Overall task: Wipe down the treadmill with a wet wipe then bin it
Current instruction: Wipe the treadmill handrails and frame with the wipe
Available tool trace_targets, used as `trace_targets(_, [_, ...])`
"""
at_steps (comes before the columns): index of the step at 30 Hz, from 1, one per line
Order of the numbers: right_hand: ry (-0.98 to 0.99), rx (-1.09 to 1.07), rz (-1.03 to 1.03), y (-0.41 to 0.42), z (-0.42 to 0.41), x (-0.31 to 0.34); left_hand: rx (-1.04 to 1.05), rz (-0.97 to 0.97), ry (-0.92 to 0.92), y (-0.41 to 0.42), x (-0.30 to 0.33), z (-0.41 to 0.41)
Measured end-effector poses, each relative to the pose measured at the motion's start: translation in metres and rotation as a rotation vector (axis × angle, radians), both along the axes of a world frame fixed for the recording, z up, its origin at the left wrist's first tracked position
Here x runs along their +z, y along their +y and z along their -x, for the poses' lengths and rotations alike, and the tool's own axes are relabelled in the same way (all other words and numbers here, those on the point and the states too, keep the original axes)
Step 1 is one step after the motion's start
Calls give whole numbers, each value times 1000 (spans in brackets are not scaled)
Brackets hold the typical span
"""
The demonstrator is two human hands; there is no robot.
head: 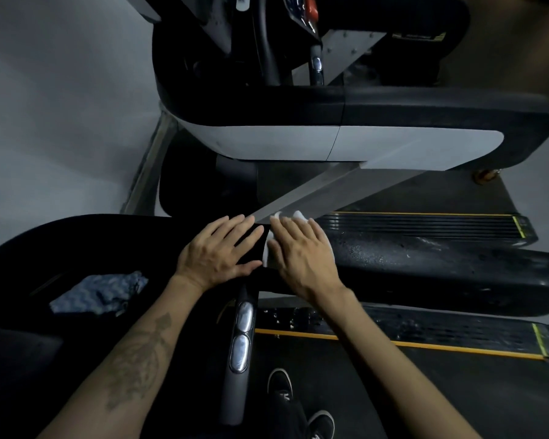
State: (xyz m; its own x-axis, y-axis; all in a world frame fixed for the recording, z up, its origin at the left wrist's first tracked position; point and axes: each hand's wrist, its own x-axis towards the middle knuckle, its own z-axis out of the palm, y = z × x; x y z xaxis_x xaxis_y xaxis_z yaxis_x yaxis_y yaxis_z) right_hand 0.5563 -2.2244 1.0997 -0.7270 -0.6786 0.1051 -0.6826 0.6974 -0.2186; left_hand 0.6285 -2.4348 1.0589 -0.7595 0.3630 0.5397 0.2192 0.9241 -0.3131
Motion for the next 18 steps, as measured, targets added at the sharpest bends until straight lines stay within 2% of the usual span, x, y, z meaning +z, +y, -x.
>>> trace_targets(6, [36, -218, 41, 14, -21, -7, 59, -109, -13, 6, 3, 2])
trace_targets(10, [5, -93, 60, 0, -12, -3, 52, -109, -12, 5, 3, 2])
trace_targets(13, [-60, -12, -4, -1, 7, 4, 55, -112, -10, 5, 4, 3])
trace_targets(18, [4, -146, -3, 9, 0, -2, 63, -138, -14, 8, 6, 2])
